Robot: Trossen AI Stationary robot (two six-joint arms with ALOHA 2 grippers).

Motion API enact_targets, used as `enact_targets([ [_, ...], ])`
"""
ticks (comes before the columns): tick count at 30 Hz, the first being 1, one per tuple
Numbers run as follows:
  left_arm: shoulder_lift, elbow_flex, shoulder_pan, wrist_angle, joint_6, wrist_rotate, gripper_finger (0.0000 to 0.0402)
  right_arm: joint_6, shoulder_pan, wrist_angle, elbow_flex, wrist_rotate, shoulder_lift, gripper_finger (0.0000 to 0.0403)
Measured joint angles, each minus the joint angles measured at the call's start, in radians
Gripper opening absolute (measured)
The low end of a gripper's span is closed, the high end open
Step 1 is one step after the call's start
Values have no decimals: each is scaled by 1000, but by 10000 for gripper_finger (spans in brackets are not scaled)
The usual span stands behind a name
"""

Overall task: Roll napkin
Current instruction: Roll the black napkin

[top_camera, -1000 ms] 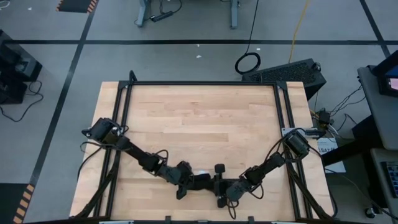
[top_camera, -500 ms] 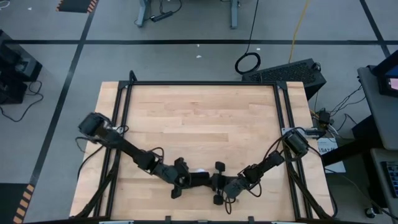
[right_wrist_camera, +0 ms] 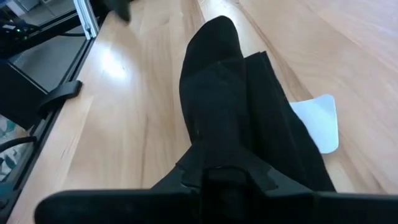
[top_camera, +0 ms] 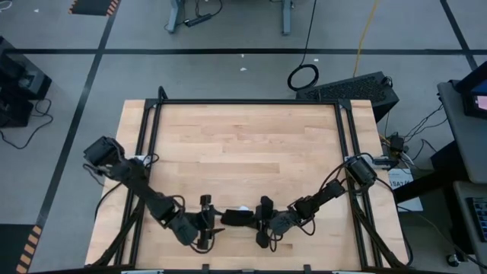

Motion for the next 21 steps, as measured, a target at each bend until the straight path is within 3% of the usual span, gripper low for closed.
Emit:
enact_targets([
  [11,166,0,-12,297,305,-97,235,51,-4,0,-1,-20,0,38],
  [17,230,0,37,299,314,-36,235,63,-5,0,-1,-37,-1,38],
  [21,246,0,50,300,317,-82,235,65,-5,0,-1,-41,-1,38],
])
